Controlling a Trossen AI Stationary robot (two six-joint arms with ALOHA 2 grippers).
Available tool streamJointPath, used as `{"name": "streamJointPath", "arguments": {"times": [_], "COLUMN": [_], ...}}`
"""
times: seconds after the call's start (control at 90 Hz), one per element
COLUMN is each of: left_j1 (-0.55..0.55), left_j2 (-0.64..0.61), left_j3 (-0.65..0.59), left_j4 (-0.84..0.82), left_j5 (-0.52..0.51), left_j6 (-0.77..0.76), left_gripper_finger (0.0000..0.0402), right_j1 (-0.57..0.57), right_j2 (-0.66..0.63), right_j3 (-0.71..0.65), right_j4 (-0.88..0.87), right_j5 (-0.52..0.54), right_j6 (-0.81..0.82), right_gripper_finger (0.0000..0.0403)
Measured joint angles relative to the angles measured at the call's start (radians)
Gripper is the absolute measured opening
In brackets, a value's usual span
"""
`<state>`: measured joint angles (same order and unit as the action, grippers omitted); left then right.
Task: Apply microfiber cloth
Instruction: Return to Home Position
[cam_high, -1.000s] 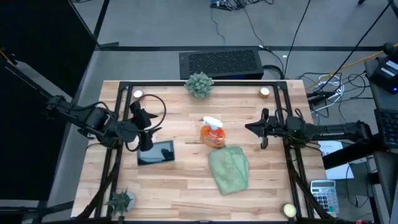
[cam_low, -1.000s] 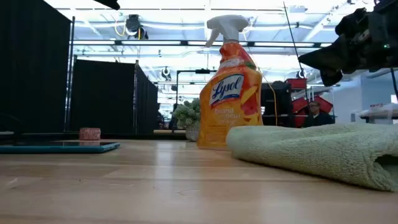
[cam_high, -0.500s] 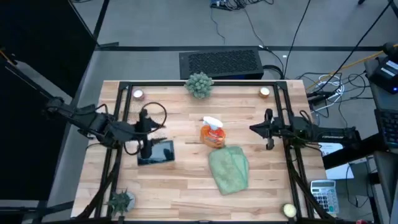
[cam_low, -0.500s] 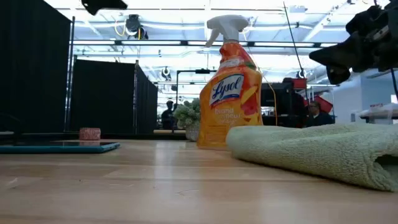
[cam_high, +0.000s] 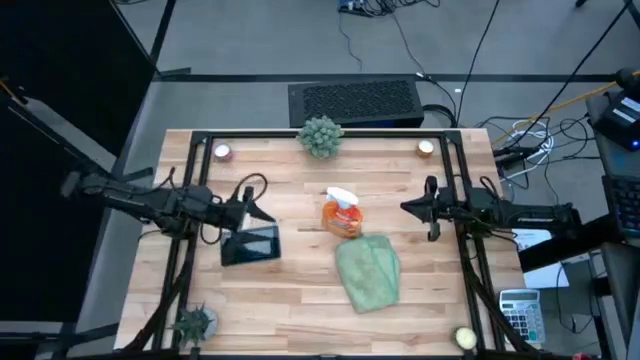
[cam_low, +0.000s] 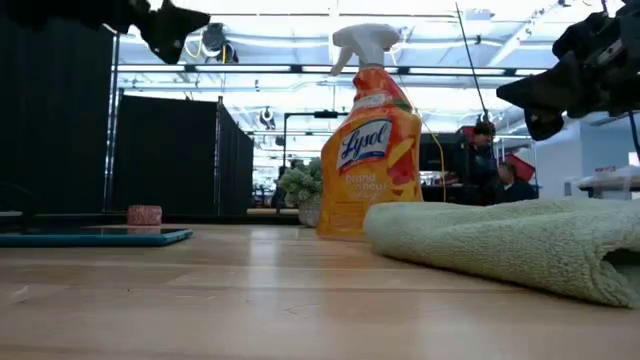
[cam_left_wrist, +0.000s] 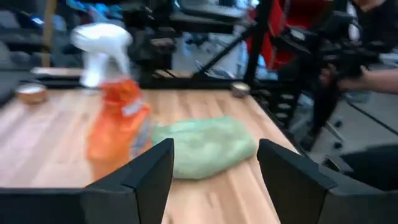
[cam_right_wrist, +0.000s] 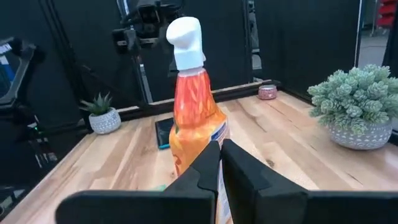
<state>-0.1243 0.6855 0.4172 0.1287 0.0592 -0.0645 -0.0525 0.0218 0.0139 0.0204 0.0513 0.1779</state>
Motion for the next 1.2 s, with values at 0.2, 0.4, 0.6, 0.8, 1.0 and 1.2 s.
{"name": "streamJointPath", "arguments": {"times": [0.2,0.4,0.6,0.8,1.0,1.2], "left_j1": [0.043,0.046,0.046,0.046,0.046,0.046], "left_j2": [-0.153,-0.318,-0.431,-0.529,-0.623,-0.686], "left_j3": [-0.121,-0.219,-0.301,-0.368,-0.382,-0.381], "left_j4": [0.038,0.075,0.078,0.067,-0.116,-0.176], "left_j5": [-0.06,-0.117,-0.139,-0.152,-0.194,-0.203], "left_j6": [0.017,0.002,-0.02,-0.033,-0.043,-0.049], "left_gripper_finger": [0.0217,0.0217,0.0217,0.0217,0.0217,0.0217], "right_j1": [0.0,0.0,0.0,0.0,0.0,0.0], "right_j2": [0.0,0.0,0.0,0.0,0.0,0.0], "right_j3": [0.0,0.0,0.0,0.0,0.0,0.0], "right_j4": [0.0,0.001,0.002,0.003,0.005,0.006], "right_j5": [0.0,0.0,0.0,0.0,0.0,0.0], "right_j6": [0.001,0.001,0.001,0.001,0.001,0.001], "right_gripper_finger": [0.0,0.0,0.0,0.0,0.0,0.0]}}
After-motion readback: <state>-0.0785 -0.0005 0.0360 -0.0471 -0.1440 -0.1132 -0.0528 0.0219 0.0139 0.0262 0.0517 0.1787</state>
